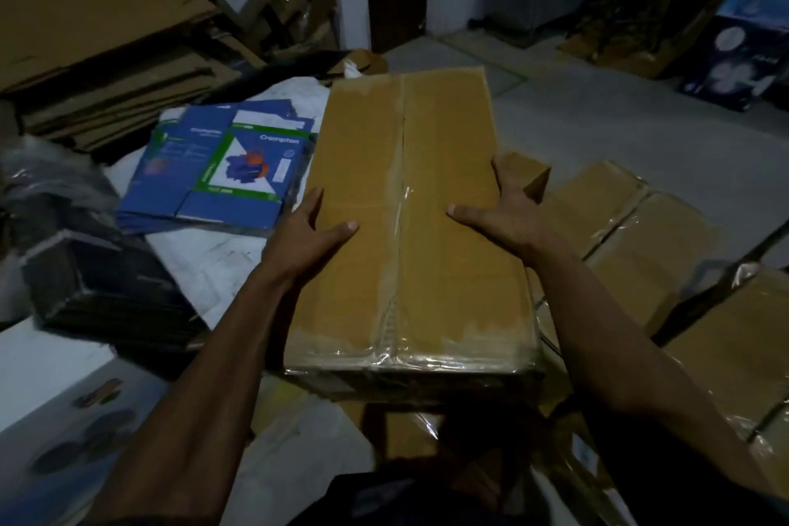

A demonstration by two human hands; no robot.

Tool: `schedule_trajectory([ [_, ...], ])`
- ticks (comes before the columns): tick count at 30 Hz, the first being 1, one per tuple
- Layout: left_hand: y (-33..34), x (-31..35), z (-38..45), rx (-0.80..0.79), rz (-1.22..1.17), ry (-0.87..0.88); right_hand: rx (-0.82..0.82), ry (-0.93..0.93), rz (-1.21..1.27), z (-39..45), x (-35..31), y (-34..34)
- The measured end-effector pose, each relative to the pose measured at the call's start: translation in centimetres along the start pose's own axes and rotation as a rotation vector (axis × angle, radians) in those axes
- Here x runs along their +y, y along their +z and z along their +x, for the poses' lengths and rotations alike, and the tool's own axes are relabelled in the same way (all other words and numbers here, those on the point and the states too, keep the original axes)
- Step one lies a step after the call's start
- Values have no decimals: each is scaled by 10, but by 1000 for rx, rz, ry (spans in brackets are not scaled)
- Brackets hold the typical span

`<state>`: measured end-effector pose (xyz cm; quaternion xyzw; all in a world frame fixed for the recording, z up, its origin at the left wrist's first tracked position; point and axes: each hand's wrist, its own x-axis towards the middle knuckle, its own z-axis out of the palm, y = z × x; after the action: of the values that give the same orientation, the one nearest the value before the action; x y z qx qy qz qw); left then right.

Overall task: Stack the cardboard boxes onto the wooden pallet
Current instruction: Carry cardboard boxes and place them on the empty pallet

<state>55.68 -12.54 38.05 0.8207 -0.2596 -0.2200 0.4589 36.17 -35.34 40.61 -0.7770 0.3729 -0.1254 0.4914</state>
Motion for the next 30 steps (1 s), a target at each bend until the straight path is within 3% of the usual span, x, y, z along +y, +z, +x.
schedule_trajectory([
  [4,15,-3,-77,114,72,-58,-88,-54,22,-45,20,-8],
  [11,56,-23,-206,297,-2,-222,-209,-185,29,-119,60,-30],
  [16,92,-13,-301,431,-78,-281,-344,-168,9,-162,80,-36],
  [23,116,-34,-404,610,-150,-402,-540,-277,-28,-212,96,-15],
  [30,125,-47,-491,754,-66,-544,-702,-330,-24,-263,103,23],
])
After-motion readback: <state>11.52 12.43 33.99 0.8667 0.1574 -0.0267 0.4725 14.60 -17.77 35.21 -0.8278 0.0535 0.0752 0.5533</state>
